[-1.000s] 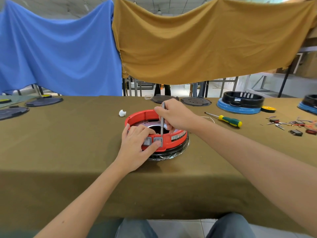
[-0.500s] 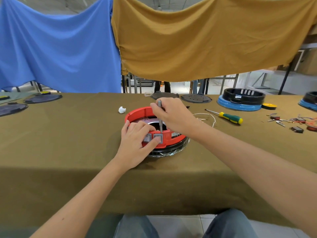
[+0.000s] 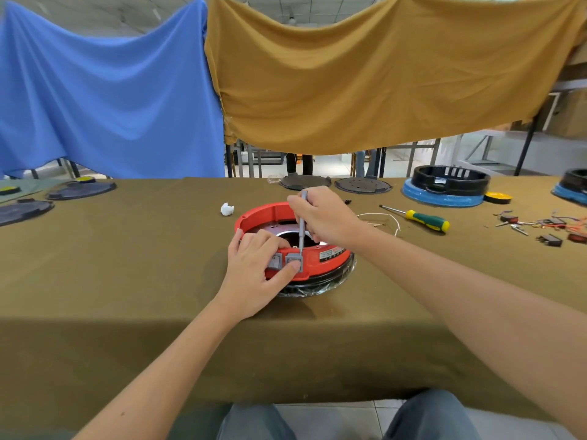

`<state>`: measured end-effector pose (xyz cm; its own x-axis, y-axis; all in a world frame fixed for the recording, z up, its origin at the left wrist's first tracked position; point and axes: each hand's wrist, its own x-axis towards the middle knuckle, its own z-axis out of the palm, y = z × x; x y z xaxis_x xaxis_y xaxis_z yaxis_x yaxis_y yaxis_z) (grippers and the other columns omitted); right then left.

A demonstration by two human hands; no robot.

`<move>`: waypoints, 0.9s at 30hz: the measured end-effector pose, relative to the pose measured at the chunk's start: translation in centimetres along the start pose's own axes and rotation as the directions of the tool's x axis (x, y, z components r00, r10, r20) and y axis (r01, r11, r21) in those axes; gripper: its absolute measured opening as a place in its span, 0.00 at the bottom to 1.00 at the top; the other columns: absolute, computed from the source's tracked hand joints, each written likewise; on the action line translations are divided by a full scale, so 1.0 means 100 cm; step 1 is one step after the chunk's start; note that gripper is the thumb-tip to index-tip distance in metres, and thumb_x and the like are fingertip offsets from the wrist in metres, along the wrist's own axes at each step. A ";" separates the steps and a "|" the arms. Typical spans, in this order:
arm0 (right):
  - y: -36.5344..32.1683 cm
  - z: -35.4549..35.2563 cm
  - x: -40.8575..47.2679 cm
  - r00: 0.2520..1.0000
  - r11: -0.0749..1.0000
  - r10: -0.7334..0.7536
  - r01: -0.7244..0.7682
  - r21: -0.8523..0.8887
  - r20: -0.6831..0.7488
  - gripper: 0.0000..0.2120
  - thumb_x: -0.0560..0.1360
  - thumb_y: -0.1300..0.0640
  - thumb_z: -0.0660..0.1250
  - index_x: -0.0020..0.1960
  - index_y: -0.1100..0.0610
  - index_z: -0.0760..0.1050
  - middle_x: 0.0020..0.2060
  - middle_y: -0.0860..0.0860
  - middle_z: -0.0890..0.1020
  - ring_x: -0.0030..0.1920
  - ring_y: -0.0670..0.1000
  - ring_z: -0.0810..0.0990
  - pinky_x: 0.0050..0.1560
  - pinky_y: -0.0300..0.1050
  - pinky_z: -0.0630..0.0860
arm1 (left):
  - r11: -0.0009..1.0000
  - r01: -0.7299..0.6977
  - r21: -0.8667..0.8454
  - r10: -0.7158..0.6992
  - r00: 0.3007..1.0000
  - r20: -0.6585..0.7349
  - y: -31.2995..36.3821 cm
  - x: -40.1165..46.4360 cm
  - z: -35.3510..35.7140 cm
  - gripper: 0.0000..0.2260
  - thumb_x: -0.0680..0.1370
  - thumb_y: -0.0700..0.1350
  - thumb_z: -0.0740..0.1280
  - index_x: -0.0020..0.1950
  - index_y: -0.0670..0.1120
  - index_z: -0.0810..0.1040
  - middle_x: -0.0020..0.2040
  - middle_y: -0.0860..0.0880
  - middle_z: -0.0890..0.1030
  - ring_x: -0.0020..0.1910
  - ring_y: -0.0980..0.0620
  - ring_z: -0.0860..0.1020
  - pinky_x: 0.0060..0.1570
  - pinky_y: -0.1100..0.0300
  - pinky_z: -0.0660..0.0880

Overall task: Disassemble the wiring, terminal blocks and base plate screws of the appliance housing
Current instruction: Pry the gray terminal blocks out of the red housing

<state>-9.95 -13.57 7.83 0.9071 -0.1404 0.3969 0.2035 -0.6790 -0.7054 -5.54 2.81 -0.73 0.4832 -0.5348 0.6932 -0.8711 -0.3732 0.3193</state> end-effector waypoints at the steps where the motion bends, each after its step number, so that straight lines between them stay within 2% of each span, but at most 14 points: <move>1: 0.000 0.001 -0.005 0.994 0.995 -0.089 0.086 -0.053 -0.056 0.19 0.83 0.56 0.58 0.34 0.59 0.66 0.27 0.53 0.66 0.25 0.48 0.64 0.27 0.40 0.63 | 1.000 -0.004 0.001 0.004 1.000 -0.002 0.000 0.000 0.000 0.17 0.76 0.62 0.58 0.52 0.51 0.77 0.48 0.58 0.73 0.54 0.54 0.71 0.73 0.42 0.53; 5: 0.000 0.004 -0.021 0.948 0.955 -0.282 0.263 -0.136 -0.147 0.20 0.84 0.56 0.59 0.32 0.56 0.66 0.25 0.48 0.70 0.26 0.44 0.67 0.31 0.36 0.63 | 1.000 -0.006 0.005 0.006 1.000 -0.001 0.000 0.000 0.000 0.16 0.76 0.61 0.58 0.51 0.52 0.76 0.48 0.57 0.73 0.54 0.55 0.71 0.73 0.42 0.53; 10: -0.002 0.007 -0.026 0.925 0.935 -0.341 0.315 -0.163 -0.167 0.20 0.84 0.58 0.59 0.35 0.66 0.70 0.29 0.62 0.73 0.28 0.56 0.68 0.32 0.45 0.64 | 1.000 -0.004 0.001 0.004 1.000 -0.006 0.000 0.000 0.000 0.17 0.76 0.62 0.58 0.52 0.51 0.77 0.48 0.58 0.73 0.54 0.55 0.70 0.73 0.43 0.53; 13: -0.005 0.008 -0.021 0.950 0.964 -0.258 0.239 -0.119 -0.179 0.20 0.83 0.58 0.59 0.36 0.70 0.69 0.30 0.65 0.72 0.27 0.48 0.64 0.29 0.39 0.62 | 1.000 -0.004 0.000 0.004 1.000 -0.008 0.000 0.000 0.001 0.17 0.76 0.62 0.58 0.51 0.51 0.77 0.48 0.58 0.73 0.54 0.55 0.70 0.73 0.42 0.53; 15: -0.004 0.007 -0.014 0.975 0.986 -0.160 0.151 -0.066 -0.152 0.20 0.83 0.58 0.59 0.37 0.70 0.70 0.29 0.61 0.69 0.27 0.47 0.65 0.29 0.38 0.63 | 1.000 -0.006 -0.001 0.006 1.000 -0.011 -0.001 0.000 0.000 0.17 0.76 0.62 0.58 0.51 0.51 0.77 0.48 0.57 0.73 0.53 0.55 0.70 0.73 0.42 0.53; 17: -0.001 0.005 -0.008 0.993 0.999 -0.048 0.049 0.002 -0.110 0.19 0.82 0.58 0.58 0.36 0.66 0.71 0.29 0.56 0.69 0.28 0.51 0.66 0.29 0.45 0.64 | 1.000 -0.007 0.003 0.007 1.000 -0.006 -0.001 0.000 0.000 0.17 0.76 0.62 0.58 0.51 0.51 0.77 0.48 0.57 0.73 0.54 0.55 0.70 0.73 0.43 0.53; 21: 0.004 0.005 0.001 0.990 0.981 0.142 -0.143 0.130 0.015 0.17 0.81 0.61 0.57 0.33 0.59 0.66 0.25 0.52 0.65 0.22 0.48 0.61 0.23 0.40 0.59 | 1.000 -0.011 0.001 0.011 1.000 -0.012 -0.001 0.001 0.002 0.17 0.75 0.61 0.59 0.51 0.51 0.77 0.47 0.57 0.73 0.53 0.55 0.71 0.73 0.43 0.54; 24: 0.005 0.008 0.004 0.979 0.967 0.184 -0.197 0.163 0.090 0.17 0.81 0.62 0.56 0.33 0.57 0.65 0.24 0.50 0.64 0.20 0.45 0.59 0.21 0.36 0.59 | 1.000 -0.012 -0.002 0.012 1.000 -0.009 -0.002 0.001 0.002 0.17 0.75 0.62 0.59 0.50 0.50 0.76 0.48 0.57 0.74 0.54 0.54 0.71 0.74 0.45 0.52; 27: 0.007 0.011 0.005 0.977 0.967 0.186 -0.201 0.156 0.105 0.19 0.81 0.61 0.56 0.31 0.57 0.65 0.23 0.49 0.64 0.20 0.44 0.60 0.21 0.36 0.59 | 1.000 -0.010 -0.006 0.010 1.000 -0.004 -0.003 0.001 0.002 0.17 0.75 0.62 0.58 0.50 0.51 0.76 0.47 0.57 0.74 0.54 0.54 0.71 0.74 0.46 0.51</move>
<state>-8.93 -13.31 6.93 0.9627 -0.1877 0.1949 0.0723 -0.5157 -0.8537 -5.27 2.74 -0.88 0.4741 -0.5356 0.6989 -0.8765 -0.3629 0.3164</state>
